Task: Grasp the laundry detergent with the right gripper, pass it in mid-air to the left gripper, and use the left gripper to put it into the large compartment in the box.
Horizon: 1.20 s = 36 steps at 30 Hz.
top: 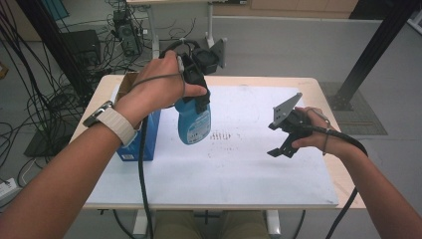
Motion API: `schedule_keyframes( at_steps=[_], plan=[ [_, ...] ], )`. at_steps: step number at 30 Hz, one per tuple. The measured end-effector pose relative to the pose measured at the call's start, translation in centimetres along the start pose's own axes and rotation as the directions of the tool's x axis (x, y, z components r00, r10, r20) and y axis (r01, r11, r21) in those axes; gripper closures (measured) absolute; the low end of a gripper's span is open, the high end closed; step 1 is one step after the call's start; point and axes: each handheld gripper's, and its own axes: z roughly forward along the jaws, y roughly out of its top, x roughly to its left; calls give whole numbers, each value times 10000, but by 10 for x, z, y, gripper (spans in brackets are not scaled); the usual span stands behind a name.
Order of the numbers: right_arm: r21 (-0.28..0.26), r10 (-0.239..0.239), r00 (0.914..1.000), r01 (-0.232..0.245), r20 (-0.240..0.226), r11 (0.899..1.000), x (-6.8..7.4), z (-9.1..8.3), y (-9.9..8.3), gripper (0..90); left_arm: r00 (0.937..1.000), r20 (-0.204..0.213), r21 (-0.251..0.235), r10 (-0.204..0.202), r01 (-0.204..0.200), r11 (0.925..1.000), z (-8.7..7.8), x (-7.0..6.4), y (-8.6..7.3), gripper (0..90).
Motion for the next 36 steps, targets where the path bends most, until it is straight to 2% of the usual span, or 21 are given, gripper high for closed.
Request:
schedule_keyframes(
  at_steps=[4,9,15,18,21,23,24,26,29,30,31,32,36],
  plan=[
    [9,90,10000,-90,44,10000,-2,-3,-5,88,9977,-211,-82,-637,635,9979,-11,6,-1,372],
    [64,81,10000,-81,36,9999,-3,-5,-7,88,9899,-436,-43,-1348,1347,9909,-23,14,-4,372],
    [116,2,10000,-3,90,9999,-5,-5,-6,87,9741,-544,-32,-2196,2198,9756,-35,25,-7,372],
    [132,31,10000,-32,88,9999,-5,-6,-6,87,9668,-662,-97,-2468,2468,9690,-42,30,-9,372],
    [94,31,10000,-32,76,10000,-6,-6,-6,87,9570,-637,-151,-2830,2826,9591,-48,36,-12,372],
    [113,17,10000,-18,77,9999,-7,-6,-6,87,9479,-631,-185,-3122,3116,9500,-51,41,-15,372],
    [112,20,10000,-21,92,9999,-8,-6,-6,87,9460,-648,-168,-3175,3171,9482,-52,44,-16,372],
    [88,65,9999,-66,114,9999,-8,-7,-6,87,9347,-736,-164,-3479,3476,9375,-54,48,-19,372],
    [71,73,9999,-74,134,9999,-10,-8,-6,88,9132,-891,-252,-3977,3971,9174,-57,56,-23,372],
    [68,84,9999,-85,146,9999,-10,-8,-6,88,9101,-921,-168,-4040,4043,9145,-58,59,-24,372],
    [91,96,9998,-97,145,9999,-10,-8,-7,88,9006,-941,-267,-4243,4238,9054,-58,62,-26,372],
    [83,96,9998,-97,156,9999,-11,-8,-7,88,8969,-977,-205,-4313,4315,9019,-59,66,-27,372],
    [106,104,9998,-105,152,9999,-12,-9,-7,88,8685,-1064,-178,-4841,4852,8742,-58,78,-34,372]
  ],
)
